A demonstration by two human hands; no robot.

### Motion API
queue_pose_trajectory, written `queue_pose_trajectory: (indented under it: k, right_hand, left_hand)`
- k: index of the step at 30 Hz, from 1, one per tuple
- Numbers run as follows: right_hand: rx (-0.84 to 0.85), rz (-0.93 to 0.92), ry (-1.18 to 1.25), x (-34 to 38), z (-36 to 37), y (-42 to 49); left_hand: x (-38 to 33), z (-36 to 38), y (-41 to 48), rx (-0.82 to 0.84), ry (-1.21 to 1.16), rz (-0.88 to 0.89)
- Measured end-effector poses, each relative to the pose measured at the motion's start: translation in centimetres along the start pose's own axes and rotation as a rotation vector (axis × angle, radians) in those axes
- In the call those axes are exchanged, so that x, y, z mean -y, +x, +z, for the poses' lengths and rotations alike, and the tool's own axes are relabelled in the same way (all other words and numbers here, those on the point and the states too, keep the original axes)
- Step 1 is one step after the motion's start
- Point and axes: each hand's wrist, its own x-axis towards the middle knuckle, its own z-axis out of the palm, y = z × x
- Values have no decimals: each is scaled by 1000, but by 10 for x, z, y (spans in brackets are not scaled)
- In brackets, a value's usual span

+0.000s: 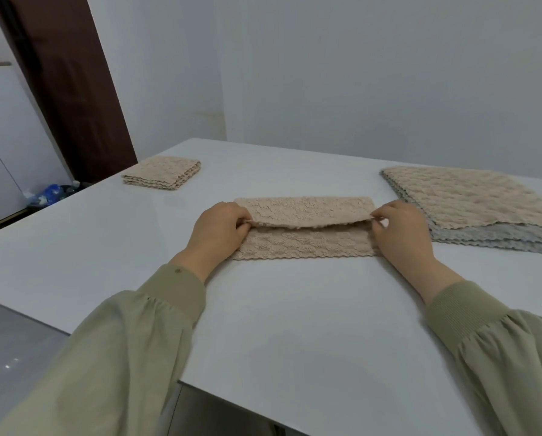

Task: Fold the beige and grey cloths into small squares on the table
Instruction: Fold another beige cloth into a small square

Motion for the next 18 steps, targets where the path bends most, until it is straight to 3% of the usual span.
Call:
queue_pose_trajectory:
  k: [4,6,8,10,14,18]
  right_hand:
    - [-230,-84,87,0,-19,-11]
    - [-135,-76,54,-4,-22,-16]
    - [55,-13,40,-8,-20,-23]
    - [119,72,64,-12,-20,-27]
    - [113,158,67,-11,-26,-26]
    - [113,249,251,-7,-28,-23]
  left_hand:
    - [-4,-16,-15,-217,-125,93]
    - [-6,-21,-20,-143,-127,108]
    - [-6,-21,-23,33,-96,81]
    - [-5,-21,-24,117,-73,23]
    - [-5,-25,-25,84,-111,-160]
    - [-9,-27,-25,53,-311,-293]
